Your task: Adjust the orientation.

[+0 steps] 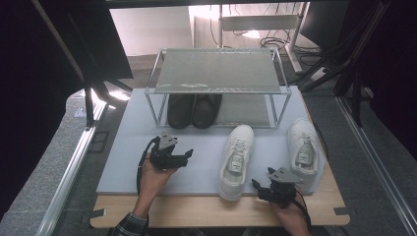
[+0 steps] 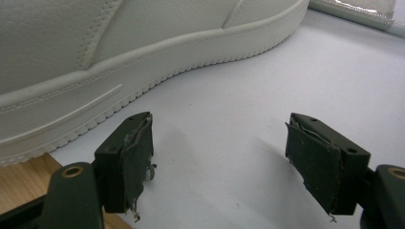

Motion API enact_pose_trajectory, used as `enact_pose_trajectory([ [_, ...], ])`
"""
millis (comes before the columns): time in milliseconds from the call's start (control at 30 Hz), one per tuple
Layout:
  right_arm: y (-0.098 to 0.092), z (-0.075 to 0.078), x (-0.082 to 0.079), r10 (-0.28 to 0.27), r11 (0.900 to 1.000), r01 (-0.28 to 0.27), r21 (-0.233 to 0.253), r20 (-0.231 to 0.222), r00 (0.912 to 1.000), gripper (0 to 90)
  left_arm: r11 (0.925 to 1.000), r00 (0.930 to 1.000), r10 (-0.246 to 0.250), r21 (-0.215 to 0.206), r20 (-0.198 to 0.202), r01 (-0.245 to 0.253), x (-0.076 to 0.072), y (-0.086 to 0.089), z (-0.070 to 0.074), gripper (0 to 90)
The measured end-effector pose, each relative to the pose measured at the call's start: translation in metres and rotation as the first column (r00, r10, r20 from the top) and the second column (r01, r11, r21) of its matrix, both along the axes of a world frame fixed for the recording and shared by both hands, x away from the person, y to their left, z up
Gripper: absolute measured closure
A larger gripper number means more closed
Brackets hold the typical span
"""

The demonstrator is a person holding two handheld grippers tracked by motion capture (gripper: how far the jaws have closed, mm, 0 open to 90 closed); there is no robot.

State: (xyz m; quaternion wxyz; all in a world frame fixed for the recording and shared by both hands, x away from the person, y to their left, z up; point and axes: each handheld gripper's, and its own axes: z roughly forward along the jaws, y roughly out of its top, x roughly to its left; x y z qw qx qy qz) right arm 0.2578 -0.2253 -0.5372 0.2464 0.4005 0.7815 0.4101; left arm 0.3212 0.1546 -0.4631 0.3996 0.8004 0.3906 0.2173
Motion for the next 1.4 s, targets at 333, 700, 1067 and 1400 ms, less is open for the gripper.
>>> enact_pose_trajectory([
  [333,0.0,0.0,0.0,0.0,1.0,0.0,0.0,0.0,1.0,24.9,0.9997,0.9999,0.016,-0.017,-0.002,-0.016,-0.026,0.015,-0.012,14.9],
  [700,0.0,0.0,0.0,-0.001,1.0,0.001,0.001,0.0,1.0,24.9,0.9984,0.9986,0.051,-0.028,0.018,-0.05,-0.047,0.033,-0.037,10.5],
  [1067,0.0,0.0,0.0,-0.001,1.0,0.001,0.0,0.0,1.0,24.9,0.9956,0.9964,0.085,-0.039,-0.003,-0.085,-0.061,0.047,-0.061,10.5],
  [1400,0.0,0.0,0.0,0.002,1.0,-0.002,0.002,-0.001,1.0,25.0,0.9937,0.9934,0.112,-0.009,-0.026,-0.112,-0.061,0.05,-0.077,10.5],
])
